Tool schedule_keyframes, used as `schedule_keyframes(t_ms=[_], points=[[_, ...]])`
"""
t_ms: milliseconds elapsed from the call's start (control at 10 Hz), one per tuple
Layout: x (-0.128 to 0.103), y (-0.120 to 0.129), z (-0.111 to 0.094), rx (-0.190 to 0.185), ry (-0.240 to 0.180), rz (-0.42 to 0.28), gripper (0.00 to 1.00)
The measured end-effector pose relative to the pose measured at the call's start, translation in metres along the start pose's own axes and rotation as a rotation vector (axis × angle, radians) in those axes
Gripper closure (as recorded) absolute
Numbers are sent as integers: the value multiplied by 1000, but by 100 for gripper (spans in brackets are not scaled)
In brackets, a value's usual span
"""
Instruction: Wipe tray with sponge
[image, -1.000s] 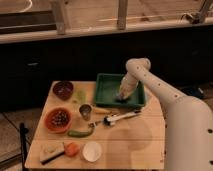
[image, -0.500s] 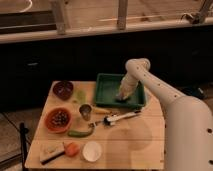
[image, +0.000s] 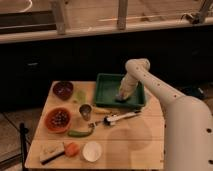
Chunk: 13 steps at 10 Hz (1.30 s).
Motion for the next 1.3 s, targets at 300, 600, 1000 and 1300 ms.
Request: schedule_keyframes(t_ms=[300, 600, 1000, 1300], points=[[1, 0, 0, -1, 0, -13, 97], [1, 0, 1, -2, 0, -25, 97], [0, 1, 3, -8, 0, -49, 97], [1, 1, 3, -9, 1, -62, 97]])
